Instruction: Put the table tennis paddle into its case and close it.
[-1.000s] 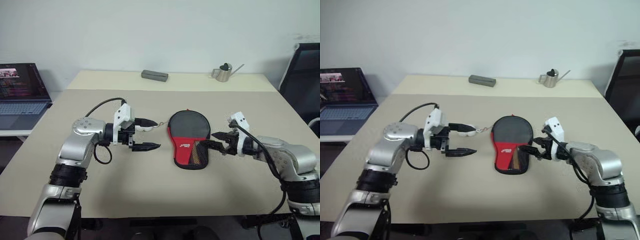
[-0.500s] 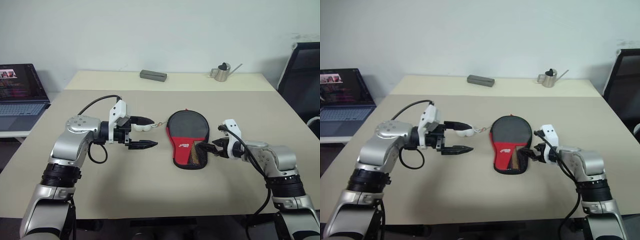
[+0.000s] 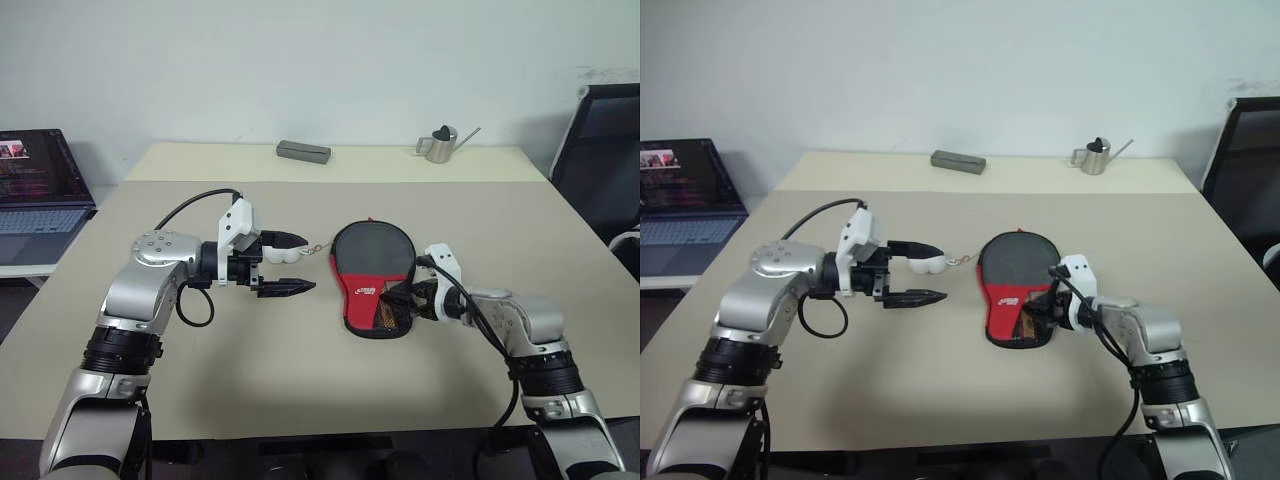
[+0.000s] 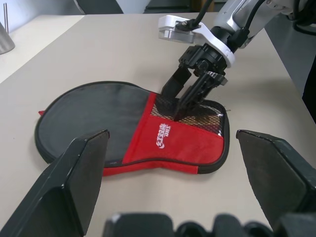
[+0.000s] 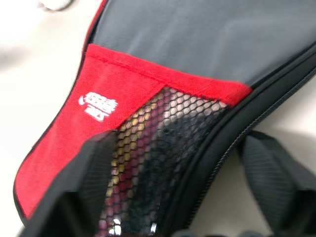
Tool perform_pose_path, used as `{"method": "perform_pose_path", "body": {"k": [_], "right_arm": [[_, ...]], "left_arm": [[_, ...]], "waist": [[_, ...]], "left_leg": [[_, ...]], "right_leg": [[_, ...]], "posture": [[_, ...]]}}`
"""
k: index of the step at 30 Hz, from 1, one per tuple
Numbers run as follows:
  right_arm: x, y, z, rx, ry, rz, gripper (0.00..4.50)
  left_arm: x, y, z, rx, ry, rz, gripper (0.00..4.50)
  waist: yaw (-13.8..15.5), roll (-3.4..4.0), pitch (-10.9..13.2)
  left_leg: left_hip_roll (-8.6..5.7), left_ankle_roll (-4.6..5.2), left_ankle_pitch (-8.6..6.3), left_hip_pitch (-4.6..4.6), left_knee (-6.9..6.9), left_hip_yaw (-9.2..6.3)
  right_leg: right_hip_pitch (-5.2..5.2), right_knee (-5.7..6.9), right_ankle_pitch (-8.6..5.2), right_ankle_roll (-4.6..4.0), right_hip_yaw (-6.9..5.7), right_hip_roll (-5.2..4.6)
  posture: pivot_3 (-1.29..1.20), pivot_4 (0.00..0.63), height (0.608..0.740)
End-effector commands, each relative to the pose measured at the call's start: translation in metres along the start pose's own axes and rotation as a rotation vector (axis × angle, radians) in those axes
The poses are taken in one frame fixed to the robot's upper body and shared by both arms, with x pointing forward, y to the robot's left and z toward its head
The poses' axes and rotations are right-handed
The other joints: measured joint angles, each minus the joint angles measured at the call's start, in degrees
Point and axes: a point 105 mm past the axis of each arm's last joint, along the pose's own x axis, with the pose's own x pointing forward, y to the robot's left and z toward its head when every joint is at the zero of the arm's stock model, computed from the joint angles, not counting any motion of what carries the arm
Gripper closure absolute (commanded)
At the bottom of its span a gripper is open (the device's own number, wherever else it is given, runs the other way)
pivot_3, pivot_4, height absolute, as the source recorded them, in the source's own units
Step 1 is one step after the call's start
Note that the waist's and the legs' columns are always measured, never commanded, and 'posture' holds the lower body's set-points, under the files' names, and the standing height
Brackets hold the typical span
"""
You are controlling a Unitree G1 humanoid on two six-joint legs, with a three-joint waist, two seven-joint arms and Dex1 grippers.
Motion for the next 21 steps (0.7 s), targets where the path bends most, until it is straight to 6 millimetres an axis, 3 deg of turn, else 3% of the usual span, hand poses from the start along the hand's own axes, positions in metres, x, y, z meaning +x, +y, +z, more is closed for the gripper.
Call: {"method": "perform_pose_path", "body": {"k": [1,9,21], "right_arm": [[-0.004,-0.015,0.005,0.033,-0.017,-0.059,1.87],[-0.008,-0.02,-0.002,0.091,0.012,-0.081,4.42],[-0.01,-0.002,-0.022,0.134,0.082,-0.038,4.47]], "left_arm": [[-0.005,0.002,0.01,0.047,-0.012,0.023,0.0],[-0.01,-0.001,0.003,0.039,0.011,0.023,0.0],[-0.019,-0.02,-0.013,0.006,0.069,-0.034,0.0]], "waist": [[0.0,0.02,0.0],[0.0,0.03,0.0],[0.2,0.08,-0.1]], "left_leg": [[0.0,0.0,0.0,0.0,0.0,-0.01],[0.01,0.0,0.0,-0.01,0.0,-0.02],[0.0,0.0,-0.01,-0.02,-0.16,-0.07]], "right_leg": [[0.0,0.0,0.0,0.0,0.0,0.0],[-0.02,0.0,0.01,-0.03,0.01,0.01],[-0.03,-0.02,-0.1,-0.2,0.03,-0.13]], "posture": [[0.0,0.15,0.74],[0.0,0.15,0.74],[0.0,0.15,0.74]]}}
